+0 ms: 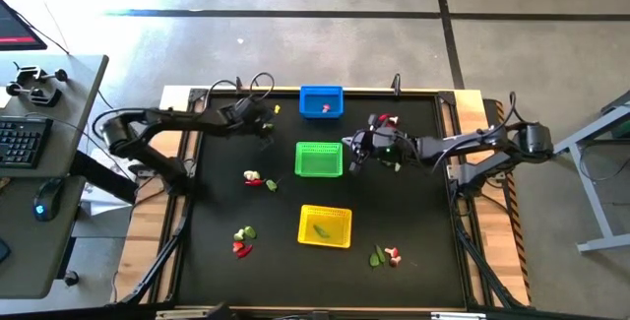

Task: Sort produce into baskets
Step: Put the green chili pepper into the green bin

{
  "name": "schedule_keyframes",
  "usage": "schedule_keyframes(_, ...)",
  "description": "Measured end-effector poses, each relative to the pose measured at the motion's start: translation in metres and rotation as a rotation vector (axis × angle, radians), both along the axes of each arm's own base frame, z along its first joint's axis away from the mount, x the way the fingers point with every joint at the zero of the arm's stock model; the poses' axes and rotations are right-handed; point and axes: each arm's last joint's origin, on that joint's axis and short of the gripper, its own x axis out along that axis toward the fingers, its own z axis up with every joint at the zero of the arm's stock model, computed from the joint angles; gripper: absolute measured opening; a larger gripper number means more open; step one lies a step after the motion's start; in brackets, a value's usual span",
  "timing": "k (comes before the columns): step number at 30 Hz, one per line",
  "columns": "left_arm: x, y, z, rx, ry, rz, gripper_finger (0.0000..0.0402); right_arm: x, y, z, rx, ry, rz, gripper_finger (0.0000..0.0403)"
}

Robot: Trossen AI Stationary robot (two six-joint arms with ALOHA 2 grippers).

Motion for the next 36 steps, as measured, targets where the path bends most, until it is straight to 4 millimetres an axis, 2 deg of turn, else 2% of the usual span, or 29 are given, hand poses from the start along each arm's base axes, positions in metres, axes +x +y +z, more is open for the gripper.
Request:
schedule_keyframes(8,0.006,0.009,-0.009,-0.093,0.084,-0.057,0.0167,-0.001,-0.018,0.003,-0.018,-0.013,0.152,0.0000)
schedule_keyframes(12,0.008,0.011,-0.016,-0.140,0.102,-0.072,0.0151,-0.004,-0.029,0.004,-0.006,-0.026,0.148,0.0000)
schedule_keyframes(19,0.009,0.007,-0.013,-0.123,0.135,-0.140,0.0091,-0.006,-0.036,0.005,-0.031,-0.026,0.131,0.0000)
schedule_keyframes(25,0.009,-0.001,0.005,-0.050,0.139,-0.250,0.0039,-0.005,-0.037,0.008,0.002,-0.080,0.110,0.0000)
schedule_keyframes(29,0.015,-0.012,0.024,-0.006,0.053,-0.312,0.0034,-0.003,-0.033,0.009,0.061,-0.115,0.095,0.0000)
schedule_keyframes(36,0.034,-0.052,0.056,-0.013,-0.122,-0.445,0.0035,-0.001,-0.024,0.007,0.107,-0.120,0.082,0.0000)
